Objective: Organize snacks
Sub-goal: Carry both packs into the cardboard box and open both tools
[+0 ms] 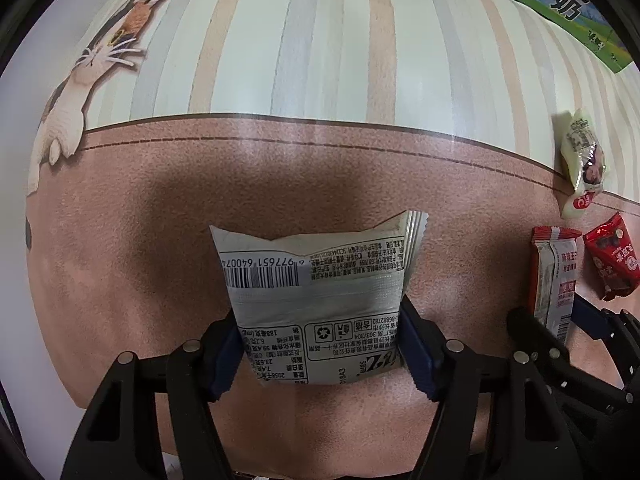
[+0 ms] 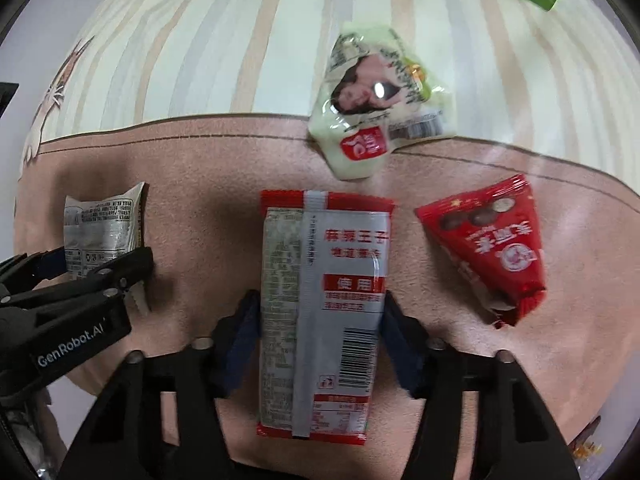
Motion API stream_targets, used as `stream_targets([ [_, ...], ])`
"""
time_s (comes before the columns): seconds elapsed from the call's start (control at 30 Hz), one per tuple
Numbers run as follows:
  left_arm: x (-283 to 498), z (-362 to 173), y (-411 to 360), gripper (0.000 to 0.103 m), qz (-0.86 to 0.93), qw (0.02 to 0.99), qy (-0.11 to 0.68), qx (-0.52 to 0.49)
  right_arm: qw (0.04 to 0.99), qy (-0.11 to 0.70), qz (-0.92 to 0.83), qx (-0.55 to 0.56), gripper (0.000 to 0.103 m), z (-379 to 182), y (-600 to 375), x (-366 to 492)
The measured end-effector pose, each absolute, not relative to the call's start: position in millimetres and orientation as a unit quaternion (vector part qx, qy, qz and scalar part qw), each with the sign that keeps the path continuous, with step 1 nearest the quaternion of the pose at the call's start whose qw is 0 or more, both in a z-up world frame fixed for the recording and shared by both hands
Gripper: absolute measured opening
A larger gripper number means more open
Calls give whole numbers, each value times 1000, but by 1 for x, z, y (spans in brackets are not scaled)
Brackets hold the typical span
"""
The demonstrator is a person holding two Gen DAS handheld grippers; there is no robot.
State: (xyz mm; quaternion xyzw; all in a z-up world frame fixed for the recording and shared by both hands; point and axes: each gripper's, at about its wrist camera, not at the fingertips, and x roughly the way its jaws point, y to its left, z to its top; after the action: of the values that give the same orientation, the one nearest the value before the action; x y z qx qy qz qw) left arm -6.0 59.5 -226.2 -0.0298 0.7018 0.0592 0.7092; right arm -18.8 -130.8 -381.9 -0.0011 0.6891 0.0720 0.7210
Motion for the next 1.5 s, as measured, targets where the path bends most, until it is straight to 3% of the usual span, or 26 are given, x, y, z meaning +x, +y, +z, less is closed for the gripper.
stream_targets([
  [0.2,-19,-200,49,65,43,719,693,-33,732,675,85,24,49,-358,-156,-41],
  [0.7,2,-85,34,65,-7,772,632,-67,774,608,139,106,49,-236,-186,-28],
  [1.13,172,-8,12,65,-69,809,578,-76,818,539,136,146,49,-160,-223,104],
  [1.5,337,-41,12,65,-58,760,644,-57,809,578,74,74,49,-160,-260,294],
])
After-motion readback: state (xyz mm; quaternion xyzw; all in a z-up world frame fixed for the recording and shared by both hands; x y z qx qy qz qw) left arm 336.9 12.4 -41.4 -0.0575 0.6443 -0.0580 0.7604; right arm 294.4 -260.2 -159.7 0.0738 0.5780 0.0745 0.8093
